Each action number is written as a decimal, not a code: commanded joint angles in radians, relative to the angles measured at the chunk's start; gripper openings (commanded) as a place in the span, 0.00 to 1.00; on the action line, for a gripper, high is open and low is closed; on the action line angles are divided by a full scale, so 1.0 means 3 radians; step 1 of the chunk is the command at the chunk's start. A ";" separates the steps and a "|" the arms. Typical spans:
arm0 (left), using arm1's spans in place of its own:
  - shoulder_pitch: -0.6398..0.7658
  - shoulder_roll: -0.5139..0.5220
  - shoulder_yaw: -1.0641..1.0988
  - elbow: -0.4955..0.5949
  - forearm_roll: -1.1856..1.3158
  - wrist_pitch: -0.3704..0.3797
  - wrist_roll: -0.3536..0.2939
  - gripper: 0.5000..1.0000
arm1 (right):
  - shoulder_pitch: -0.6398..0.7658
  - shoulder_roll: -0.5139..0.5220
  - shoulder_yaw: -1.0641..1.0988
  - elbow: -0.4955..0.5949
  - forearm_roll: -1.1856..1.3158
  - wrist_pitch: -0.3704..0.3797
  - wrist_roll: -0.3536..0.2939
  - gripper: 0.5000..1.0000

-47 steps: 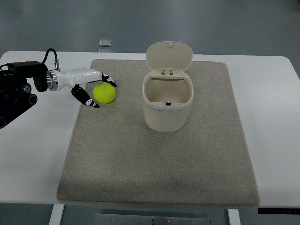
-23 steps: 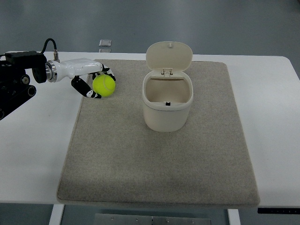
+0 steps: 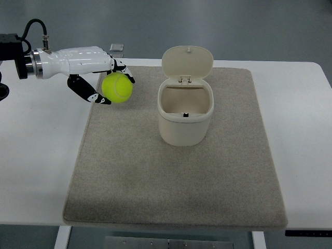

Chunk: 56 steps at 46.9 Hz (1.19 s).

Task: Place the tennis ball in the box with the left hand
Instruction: 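Lift the ball with the left hand and carry it over the cream bin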

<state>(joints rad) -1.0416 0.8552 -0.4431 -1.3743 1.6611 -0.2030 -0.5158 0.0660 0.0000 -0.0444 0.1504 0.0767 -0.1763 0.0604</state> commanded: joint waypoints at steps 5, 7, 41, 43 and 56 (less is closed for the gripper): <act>-0.0036 0.0044 0.0004 -0.0266 0.0011 0.0221 -0.0213 0.00 | 0.0000 0.0000 0.0000 0.0000 0.0000 0.0000 -0.0002 0.81; -0.0046 0.0044 0.0004 -0.0307 0.0016 0.0262 -0.0239 0.00 | 0.0000 0.0000 0.0000 0.0000 0.0000 0.0005 0.0003 0.81; -0.0383 -0.0621 0.0025 -0.0093 0.1135 0.0314 -0.0193 0.00 | 0.0000 0.0000 0.0000 0.0000 0.0000 0.0000 0.0003 0.80; -0.0383 -0.0667 0.0020 -0.0052 0.1238 0.0354 -0.0193 0.00 | 0.0000 0.0000 0.0000 0.0000 0.0000 0.0000 0.0003 0.81; -0.0368 -0.0826 0.0015 0.0066 0.1274 0.0472 -0.0188 0.00 | 0.0000 0.0000 0.0000 0.0000 0.0000 0.0005 -0.0002 0.80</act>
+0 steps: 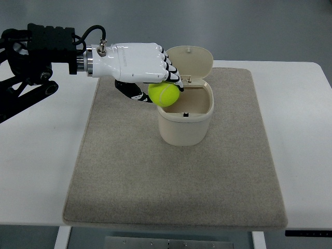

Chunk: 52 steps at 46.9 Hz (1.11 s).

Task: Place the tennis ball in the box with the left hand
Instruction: 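Open the left hand fingers to drop the ball into the bin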

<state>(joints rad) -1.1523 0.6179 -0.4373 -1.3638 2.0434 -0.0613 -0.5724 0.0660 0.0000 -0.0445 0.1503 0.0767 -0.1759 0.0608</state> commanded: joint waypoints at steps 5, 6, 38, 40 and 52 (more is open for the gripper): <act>0.0006 -0.0060 -0.0015 0.0061 -0.0005 0.0000 0.0001 0.00 | 0.0000 0.0000 0.0000 0.0000 0.0000 -0.0002 0.0002 0.80; 0.0006 -0.0076 -0.0015 0.0067 -0.0011 0.0005 0.0001 0.00 | 0.0000 0.0000 0.0000 0.0000 0.0000 -0.0002 -0.0003 0.80; 0.0032 -0.0214 -0.0025 0.0184 -0.0194 0.0015 0.0006 0.46 | 0.0000 0.0000 0.0000 0.0000 0.0000 -0.0002 0.0002 0.81; 0.0032 -0.0214 -0.0025 0.0184 -0.0246 0.0015 0.0006 0.47 | 0.0000 0.0000 0.0000 0.0000 0.0000 -0.0002 0.0002 0.81; 0.0037 -0.0209 -0.0025 0.0195 -0.0379 0.0015 0.0006 0.62 | 0.0000 0.0000 0.0000 0.0000 0.0000 -0.0002 0.0002 0.80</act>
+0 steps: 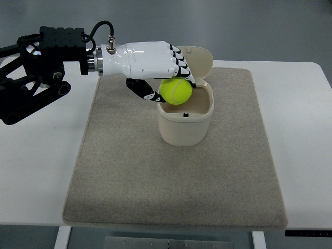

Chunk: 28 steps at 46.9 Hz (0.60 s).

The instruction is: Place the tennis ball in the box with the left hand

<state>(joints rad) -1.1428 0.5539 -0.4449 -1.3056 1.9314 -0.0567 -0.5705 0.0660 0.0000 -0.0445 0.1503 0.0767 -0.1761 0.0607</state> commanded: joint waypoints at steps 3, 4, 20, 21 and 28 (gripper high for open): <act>0.0005 0.0005 0.0005 0.0001 -0.0006 0.0000 -0.0001 0.65 | 0.0000 0.0000 0.0000 0.0000 0.0000 -0.0001 0.0002 0.81; 0.0005 0.0005 0.0005 0.0001 -0.0006 0.0000 -0.0001 0.66 | 0.0000 0.0000 0.0000 0.0000 0.0000 -0.0001 0.0002 0.80; 0.0010 0.0020 0.0010 -0.0004 -0.0006 0.0000 -0.0006 0.77 | 0.0000 0.0000 0.0000 0.0000 0.0000 -0.0001 0.0002 0.81; 0.0010 0.0020 0.0010 -0.0004 -0.0006 0.0000 -0.0006 0.77 | 0.0000 0.0000 0.0000 0.0000 0.0000 -0.0001 -0.0003 0.81; 0.0005 0.0106 0.0010 -0.0035 -0.0087 0.0000 -0.0006 0.81 | 0.0000 0.0000 0.0000 0.0000 0.0000 -0.0001 0.0002 0.80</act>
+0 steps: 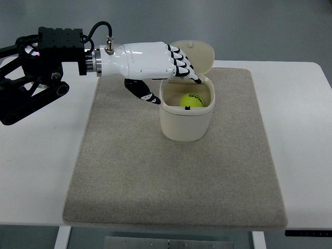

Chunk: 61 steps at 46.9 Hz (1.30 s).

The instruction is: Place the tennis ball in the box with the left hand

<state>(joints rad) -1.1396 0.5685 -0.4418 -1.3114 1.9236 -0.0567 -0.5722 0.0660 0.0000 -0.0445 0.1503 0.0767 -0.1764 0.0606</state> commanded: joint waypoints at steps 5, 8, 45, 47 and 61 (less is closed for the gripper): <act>-0.0016 0.0227 0.0000 -0.0123 -0.0235 -0.0005 0.0000 0.85 | 0.0000 0.0000 0.0000 0.0000 0.0000 0.0000 0.0003 0.80; -0.0021 0.0349 0.0000 -0.0190 -0.0362 -0.0005 -0.0005 0.93 | 0.0000 0.0000 0.0000 0.0000 0.0000 0.0005 0.0003 0.81; 0.0475 0.0918 0.0015 0.0347 -0.3267 -0.0067 0.0020 0.98 | 0.0000 0.0000 0.0000 0.0000 0.0000 0.0005 0.0003 0.80; 0.0531 0.0851 0.0015 0.0408 -0.3405 -0.0072 0.0041 0.98 | 0.0000 0.0000 0.0000 0.0000 0.0000 0.0000 0.0003 0.81; 0.0608 0.0616 -0.0036 0.0643 -0.5041 -0.0102 0.1048 0.99 | 0.0000 0.0000 0.0000 0.0000 0.0000 0.0000 0.0003 0.80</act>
<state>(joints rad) -0.9549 0.7694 -0.4486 -1.1427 0.5107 -0.0847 -0.3168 0.0660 0.0000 -0.0445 0.1503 0.0767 -0.1762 0.0605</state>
